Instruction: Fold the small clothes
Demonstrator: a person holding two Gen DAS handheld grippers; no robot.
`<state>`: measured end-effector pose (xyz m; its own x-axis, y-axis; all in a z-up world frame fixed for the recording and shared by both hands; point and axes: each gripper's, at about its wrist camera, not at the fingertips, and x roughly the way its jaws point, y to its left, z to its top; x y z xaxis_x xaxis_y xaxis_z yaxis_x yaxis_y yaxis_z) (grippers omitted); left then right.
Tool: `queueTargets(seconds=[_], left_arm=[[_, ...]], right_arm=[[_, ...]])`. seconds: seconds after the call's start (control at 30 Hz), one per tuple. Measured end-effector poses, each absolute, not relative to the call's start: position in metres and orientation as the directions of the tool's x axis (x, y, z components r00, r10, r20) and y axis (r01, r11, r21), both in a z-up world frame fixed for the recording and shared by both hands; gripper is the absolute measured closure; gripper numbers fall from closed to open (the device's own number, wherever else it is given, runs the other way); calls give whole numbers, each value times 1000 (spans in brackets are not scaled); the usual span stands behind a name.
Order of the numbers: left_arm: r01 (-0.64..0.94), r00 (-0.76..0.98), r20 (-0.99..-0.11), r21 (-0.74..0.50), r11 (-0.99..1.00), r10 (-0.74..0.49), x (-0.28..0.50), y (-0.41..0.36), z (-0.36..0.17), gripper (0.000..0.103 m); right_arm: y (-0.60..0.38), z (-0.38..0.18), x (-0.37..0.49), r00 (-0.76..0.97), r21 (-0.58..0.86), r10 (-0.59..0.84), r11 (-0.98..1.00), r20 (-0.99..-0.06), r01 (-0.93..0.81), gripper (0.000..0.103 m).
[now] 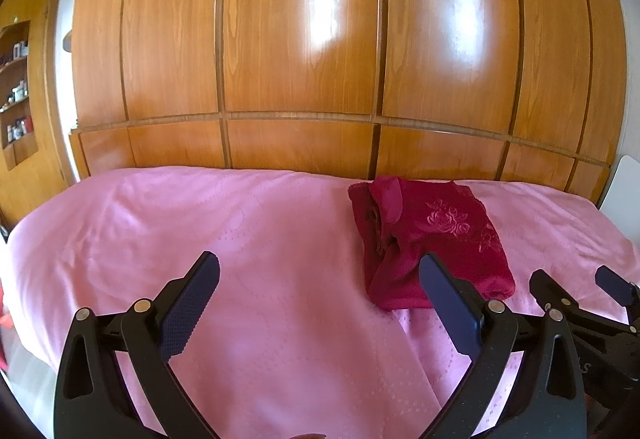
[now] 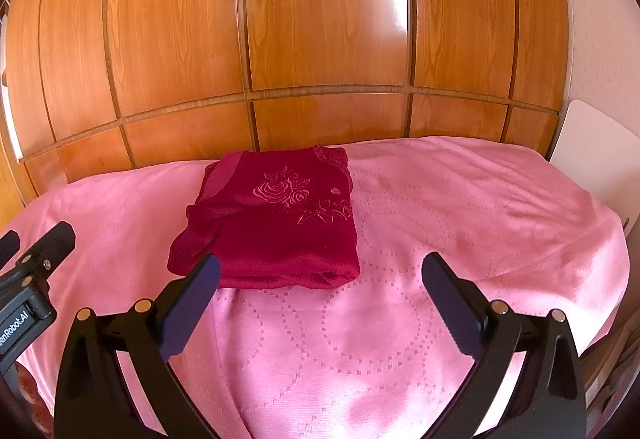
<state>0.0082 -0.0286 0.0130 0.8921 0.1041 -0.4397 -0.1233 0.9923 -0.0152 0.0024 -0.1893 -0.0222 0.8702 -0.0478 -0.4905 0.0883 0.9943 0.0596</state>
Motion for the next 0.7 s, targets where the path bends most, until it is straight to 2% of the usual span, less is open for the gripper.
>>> queueTargets(seconds=[0.33, 0.7], left_arm=[[-120, 900, -421, 5, 993, 111, 6, -34, 15, 4], [-134, 878, -466, -27, 991, 106, 12, -30, 10, 4]], right_arm=[[-189, -24, 4, 867, 60, -46, 994, -496, 88, 2], [-190, -27, 7, 862, 62, -42, 994, -506, 85, 2]])
